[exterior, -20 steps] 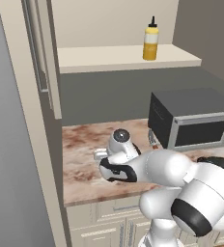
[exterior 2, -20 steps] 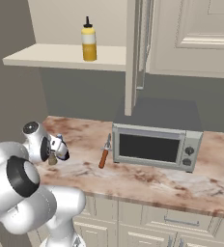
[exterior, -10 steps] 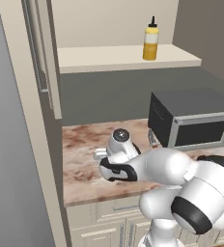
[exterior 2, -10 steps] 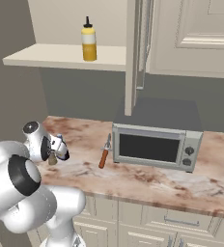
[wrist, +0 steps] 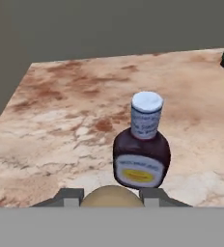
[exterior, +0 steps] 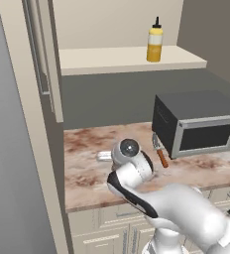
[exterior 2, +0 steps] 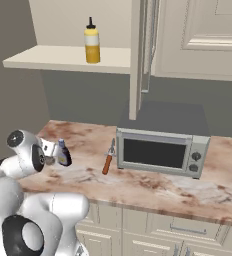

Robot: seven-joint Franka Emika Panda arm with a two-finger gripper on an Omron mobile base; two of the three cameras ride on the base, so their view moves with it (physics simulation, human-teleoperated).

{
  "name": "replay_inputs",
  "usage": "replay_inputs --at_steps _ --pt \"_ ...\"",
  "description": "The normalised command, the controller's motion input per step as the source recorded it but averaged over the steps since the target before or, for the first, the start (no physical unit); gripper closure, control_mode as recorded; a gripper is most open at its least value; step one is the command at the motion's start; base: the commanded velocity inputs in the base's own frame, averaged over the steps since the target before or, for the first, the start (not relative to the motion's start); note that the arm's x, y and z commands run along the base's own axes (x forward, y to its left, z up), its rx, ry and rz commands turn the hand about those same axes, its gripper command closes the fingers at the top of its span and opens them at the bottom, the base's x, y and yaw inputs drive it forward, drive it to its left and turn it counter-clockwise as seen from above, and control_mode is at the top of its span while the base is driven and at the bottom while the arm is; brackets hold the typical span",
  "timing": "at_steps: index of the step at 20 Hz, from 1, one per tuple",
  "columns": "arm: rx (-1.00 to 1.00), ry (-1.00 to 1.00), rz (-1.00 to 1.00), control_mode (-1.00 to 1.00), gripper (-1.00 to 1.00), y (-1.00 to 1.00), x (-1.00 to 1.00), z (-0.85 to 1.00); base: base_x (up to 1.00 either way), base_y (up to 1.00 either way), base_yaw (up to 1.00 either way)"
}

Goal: There are various items on the counter. Only move the condiments/shakers into the cabinet.

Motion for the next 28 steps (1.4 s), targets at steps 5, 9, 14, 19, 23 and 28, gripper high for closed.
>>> replay_inputs --at_steps 5,9,14,19,23,28 --pt "0.0 -0.25 0.0 -1.0 1.0 0.0 -0.63 1.0 0.0 0.0 0.0" --pt "0.0 -0.12 -0.01 -1.0 1.0 0.0 -0.45 1.0 0.0 0.0 0.0" --pt "0.0 0.01 -0.02 -1.0 1.0 -0.05 -0.18 1.0 0.0 0.0 0.0" --pt "0.0 0.07 -0.01 -1.0 1.0 -0.06 -0.05 1.0 0.0 0.0 0.0" --pt "0.0 0.22 0.0 -1.0 1.0 0.0 0.0 1.0 0.0 0.0 0.0" --pt "0.0 0.34 0.0 -1.0 1.0 0.0 0.0 1.0 0.0 0.0 0.0"
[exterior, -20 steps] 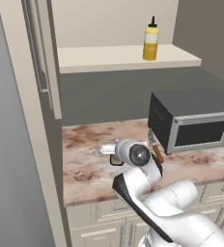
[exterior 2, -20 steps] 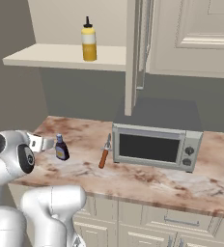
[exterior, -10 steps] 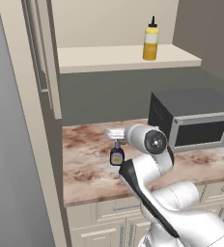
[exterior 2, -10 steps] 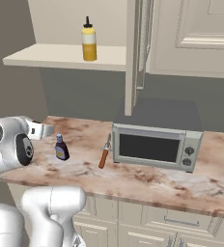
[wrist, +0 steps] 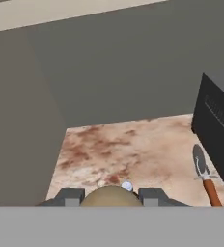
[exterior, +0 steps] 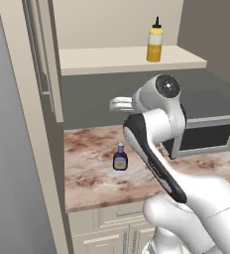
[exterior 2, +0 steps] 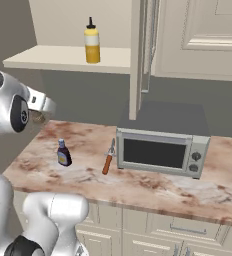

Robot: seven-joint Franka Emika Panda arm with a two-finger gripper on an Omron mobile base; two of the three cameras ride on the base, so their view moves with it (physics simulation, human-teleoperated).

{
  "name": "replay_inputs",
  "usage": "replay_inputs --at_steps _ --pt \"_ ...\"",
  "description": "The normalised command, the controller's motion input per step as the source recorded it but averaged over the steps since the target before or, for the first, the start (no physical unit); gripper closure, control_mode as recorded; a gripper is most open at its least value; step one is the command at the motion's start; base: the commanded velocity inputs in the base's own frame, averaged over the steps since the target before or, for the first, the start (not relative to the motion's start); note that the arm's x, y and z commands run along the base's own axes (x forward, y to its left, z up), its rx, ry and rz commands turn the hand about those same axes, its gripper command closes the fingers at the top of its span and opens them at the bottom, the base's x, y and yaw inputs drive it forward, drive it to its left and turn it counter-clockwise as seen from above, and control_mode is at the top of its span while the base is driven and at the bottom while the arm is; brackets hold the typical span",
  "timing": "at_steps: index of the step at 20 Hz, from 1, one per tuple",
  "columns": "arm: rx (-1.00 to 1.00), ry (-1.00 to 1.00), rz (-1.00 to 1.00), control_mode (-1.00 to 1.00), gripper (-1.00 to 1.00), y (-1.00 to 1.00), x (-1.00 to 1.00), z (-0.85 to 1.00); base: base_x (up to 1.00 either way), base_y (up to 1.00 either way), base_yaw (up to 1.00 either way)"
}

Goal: There are various items on the counter. Only move the condiments/shakers into the cabinet.

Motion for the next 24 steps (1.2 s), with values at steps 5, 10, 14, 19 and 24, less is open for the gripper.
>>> replay_inputs --at_steps 5,10,14,19,24 --pt "0.0 0.2 0.01 -1.0 1.0 0.01 0.0 0.9 0.0 0.0 0.0" --pt "-0.01 0.0 0.0 -1.0 1.0 0.02 0.0 0.05 0.0 0.0 0.0" --pt "-0.01 -0.27 0.0 -1.0 1.0 0.0 -0.29 0.3 0.0 0.0 0.0" --pt "-0.02 -0.38 0.0 -1.0 1.0 0.0 -0.16 0.7 0.0 0.0 0.0" --pt "0.0 -0.11 0.0 -1.0 1.0 0.02 0.02 0.53 0.0 0.0 0.0"
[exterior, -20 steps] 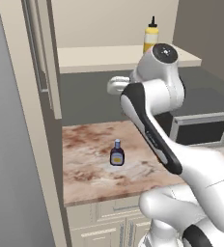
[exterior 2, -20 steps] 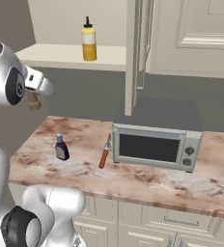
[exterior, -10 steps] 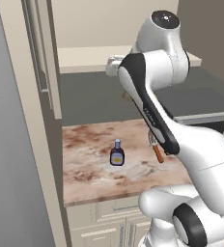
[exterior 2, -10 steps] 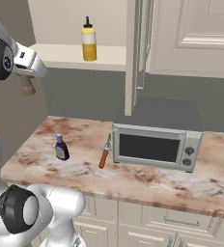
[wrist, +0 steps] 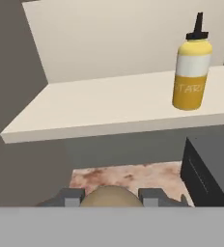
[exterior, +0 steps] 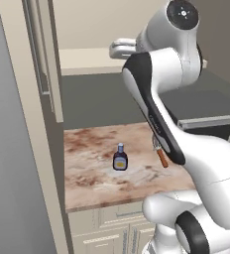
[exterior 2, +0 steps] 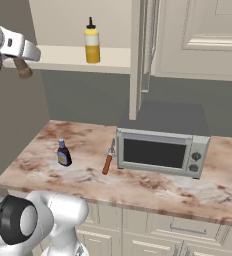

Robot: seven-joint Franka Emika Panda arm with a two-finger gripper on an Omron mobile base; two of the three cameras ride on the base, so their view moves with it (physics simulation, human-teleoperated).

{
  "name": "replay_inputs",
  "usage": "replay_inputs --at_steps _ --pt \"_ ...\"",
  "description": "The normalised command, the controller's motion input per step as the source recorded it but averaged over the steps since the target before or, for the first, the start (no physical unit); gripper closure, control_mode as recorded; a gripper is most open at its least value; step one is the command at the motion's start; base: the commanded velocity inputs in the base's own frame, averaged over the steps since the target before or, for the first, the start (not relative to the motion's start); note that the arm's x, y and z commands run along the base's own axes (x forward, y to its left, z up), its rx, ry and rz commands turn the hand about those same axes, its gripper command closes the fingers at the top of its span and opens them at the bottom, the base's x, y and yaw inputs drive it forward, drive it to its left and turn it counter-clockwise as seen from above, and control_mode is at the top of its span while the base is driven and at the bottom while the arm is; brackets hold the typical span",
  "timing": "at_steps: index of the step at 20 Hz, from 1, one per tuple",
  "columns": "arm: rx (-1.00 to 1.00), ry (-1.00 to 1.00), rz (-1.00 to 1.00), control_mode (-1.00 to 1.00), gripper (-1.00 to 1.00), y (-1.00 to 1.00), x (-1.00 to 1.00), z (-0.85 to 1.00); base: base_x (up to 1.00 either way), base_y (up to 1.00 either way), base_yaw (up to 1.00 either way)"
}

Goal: There are various items on the counter. Only move the condiments/shakers into the cabinet.

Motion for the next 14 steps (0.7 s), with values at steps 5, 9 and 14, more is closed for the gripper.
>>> replay_inputs --at_steps 5,9,14 --pt "-0.01 -0.08 -0.04 -1.0 1.0 0.01 0.17 0.39 0.0 0.0 0.0" --pt "-0.05 -0.19 0.0 -1.0 1.0 0.0 0.31 0.0 0.0 0.0 0.0" --pt "-0.05 -0.13 0.0 -1.0 1.0 0.0 0.38 0.0 0.0 0.0 0.0"
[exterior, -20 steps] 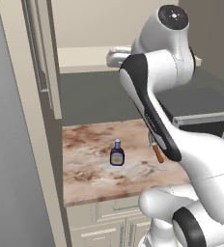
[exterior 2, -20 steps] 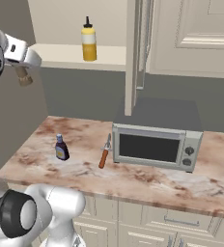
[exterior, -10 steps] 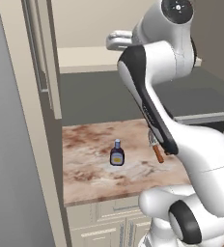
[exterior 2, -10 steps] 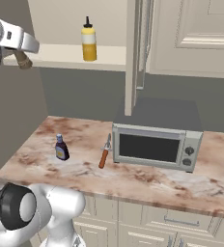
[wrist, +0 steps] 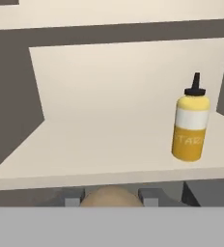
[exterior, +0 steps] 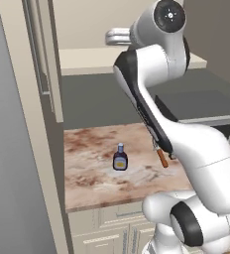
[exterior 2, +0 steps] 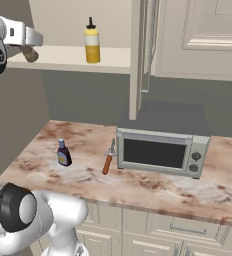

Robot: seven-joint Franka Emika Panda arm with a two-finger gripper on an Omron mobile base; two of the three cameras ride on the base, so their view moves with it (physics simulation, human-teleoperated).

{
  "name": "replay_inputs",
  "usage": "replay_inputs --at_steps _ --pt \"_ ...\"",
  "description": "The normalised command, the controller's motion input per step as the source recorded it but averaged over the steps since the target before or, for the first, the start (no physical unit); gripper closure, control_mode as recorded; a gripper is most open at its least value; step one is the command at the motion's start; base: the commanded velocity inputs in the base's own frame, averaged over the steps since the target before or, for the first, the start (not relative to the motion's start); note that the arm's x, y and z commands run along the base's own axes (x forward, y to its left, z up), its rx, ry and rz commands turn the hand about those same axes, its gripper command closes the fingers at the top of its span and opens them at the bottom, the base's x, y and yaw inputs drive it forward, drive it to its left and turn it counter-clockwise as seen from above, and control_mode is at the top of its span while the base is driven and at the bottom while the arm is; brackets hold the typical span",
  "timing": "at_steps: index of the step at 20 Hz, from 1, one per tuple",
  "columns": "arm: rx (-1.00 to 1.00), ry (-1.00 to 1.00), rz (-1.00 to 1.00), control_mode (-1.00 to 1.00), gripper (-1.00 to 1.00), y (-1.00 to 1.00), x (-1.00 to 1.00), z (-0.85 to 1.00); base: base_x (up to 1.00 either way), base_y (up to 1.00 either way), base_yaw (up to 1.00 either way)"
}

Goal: There are various items on the counter. Only move the condiments/shakers into the cabinet.

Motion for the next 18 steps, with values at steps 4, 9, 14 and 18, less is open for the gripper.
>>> replay_inputs --at_steps 4,9,14,18 --pt "0.0 0.0 0.0 -1.0 1.0 0.0 0.59 -0.02 0.0 0.0 0.0" --pt "0.0 0.02 0.0 -1.0 1.0 -0.01 0.69 0.0 0.0 0.0 0.0" --pt "0.0 0.07 0.0 -1.0 1.0 -0.02 0.66 0.0 0.0 0.0 0.0" --pt "0.0 0.17 0.0 -1.0 1.0 0.0 0.58 0.0 0.0 0.0 0.0"
